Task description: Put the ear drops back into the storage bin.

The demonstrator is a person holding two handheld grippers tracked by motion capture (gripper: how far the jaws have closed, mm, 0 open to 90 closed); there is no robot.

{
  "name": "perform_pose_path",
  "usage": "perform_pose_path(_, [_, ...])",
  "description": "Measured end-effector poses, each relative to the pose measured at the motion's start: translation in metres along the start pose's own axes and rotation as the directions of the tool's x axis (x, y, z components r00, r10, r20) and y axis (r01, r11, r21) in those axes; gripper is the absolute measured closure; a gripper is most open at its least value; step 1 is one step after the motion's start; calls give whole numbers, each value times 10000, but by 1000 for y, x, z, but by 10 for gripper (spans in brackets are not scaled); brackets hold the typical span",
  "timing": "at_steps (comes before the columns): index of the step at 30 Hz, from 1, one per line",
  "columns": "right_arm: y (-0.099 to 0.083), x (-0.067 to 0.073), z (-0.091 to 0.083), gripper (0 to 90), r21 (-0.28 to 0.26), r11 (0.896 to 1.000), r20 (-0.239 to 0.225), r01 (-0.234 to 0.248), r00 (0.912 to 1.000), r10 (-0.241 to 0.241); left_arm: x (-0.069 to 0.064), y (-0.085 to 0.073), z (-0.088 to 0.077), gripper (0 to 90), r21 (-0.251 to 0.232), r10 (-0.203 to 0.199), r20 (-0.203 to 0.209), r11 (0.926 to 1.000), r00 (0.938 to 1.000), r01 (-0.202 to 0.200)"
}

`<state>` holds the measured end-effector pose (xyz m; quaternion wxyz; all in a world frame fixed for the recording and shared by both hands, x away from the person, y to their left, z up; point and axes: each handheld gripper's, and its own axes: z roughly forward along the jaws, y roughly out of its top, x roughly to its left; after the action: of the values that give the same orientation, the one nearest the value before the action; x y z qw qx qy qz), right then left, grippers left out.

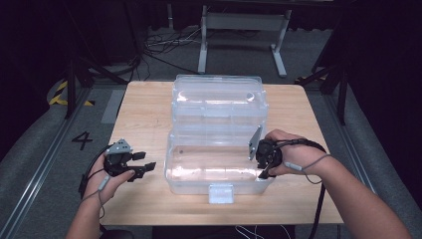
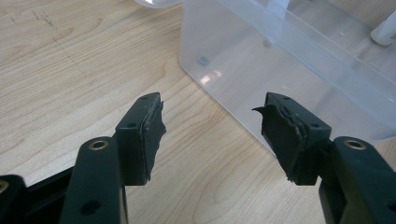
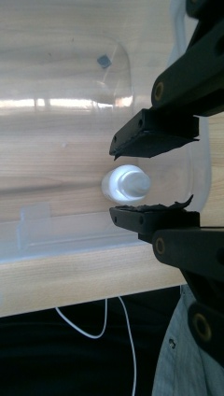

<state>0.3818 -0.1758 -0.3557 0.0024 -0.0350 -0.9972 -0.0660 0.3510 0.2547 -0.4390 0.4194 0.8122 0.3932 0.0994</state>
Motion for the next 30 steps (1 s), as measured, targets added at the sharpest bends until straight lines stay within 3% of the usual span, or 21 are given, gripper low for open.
perform_pose_path(7, [6, 12, -10, 640, -493, 9988, -143, 62, 9999, -69, 0, 4, 3, 411, 90, -72, 172, 9999, 9998, 71])
perform_pose_path(10, [11, 17, -5, 630, -567, 9981, -303, 224, 9992, -242, 0, 5, 3, 411, 73, -54, 167, 10000, 9998, 53])
perform_pose_path(19, [19, 21, 13, 656, -865, 9954, -157, 423, 9989, -438, 2, 14, 2, 454, -203, 23, 368, 9998, 9993, -15])
perform_pose_path(21, [20, 22, 19, 708, -878, 9945, -177, 565, 9981, -582, 3, 18, 0, 455, -438, -24, 359, 9990, 9994, 40])
perform_pose_path(25, [20, 27, 28, 730, -963, 9929, 47, 697, 9976, -695, 4, 26, -3, 456, -949, -111, 387, 9954, 9992, 147])
perform_pose_path(27, [19, 27, 31, 732, -987, 9928, 84, 676, 9977, -671, 4, 29, -3, 429, -845, -574, 257, 9947, 9980, 594])
perform_pose_path(28, [19, 28, 33, 734, -962, 9934, 43, 620, 9981, -619, 4, 30, -3, 431, -662, -586, 80, 9961, 9983, 590])
perform_pose_path(30, [18, 28, 36, 738, -1076, 9924, 105, 588, 9983, -581, 5, 33, -4, 428, -529, -235, -368, 9984, 9990, 215])
